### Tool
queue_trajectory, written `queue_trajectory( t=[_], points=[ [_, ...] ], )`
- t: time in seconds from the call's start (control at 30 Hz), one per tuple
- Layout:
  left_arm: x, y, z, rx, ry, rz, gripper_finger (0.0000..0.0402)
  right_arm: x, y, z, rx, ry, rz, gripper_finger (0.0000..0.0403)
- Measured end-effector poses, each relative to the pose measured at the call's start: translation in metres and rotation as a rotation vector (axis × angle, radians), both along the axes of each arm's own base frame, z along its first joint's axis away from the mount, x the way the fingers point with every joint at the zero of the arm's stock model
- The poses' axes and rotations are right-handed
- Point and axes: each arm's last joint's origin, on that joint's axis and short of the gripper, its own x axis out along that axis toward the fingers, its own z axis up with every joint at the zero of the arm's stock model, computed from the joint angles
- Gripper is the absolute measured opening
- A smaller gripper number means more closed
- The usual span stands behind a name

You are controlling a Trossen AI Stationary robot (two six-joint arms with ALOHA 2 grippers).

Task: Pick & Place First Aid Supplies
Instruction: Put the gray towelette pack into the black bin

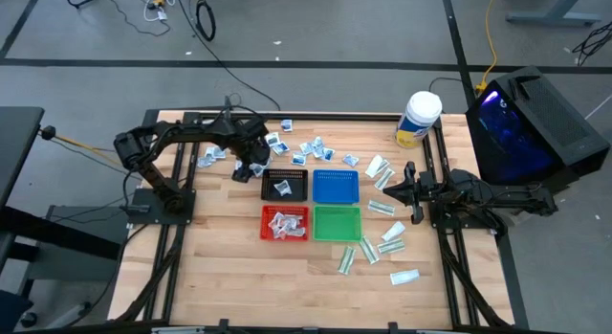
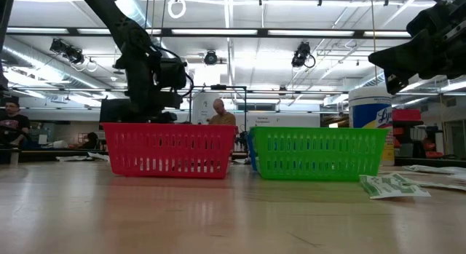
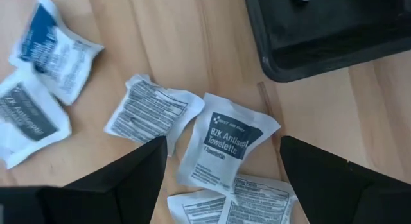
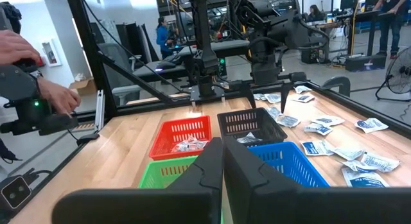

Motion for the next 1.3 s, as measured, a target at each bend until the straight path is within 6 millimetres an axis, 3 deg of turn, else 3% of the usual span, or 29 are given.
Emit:
queue_trajectory(
  t=[0.23,0.53,1.3],
  points=[
    [0.003,0.002,-0.02,-0.049,0.06,0.025,0.0309,0.0,0.0,0.0,0.0,0.0,0.0,0.0018],
    [0.004,0.002,-0.023,-0.058,0.07,0.026,0.0301,0.0,0.0,0.0,0.0,0.0,0.0,0.0018],
    [0.003,0.002,-0.024,-0.063,0.076,0.028,0.0158,0.0,0.0,0.0,0.0,0.0,0.0,0.0018]
  ],
)
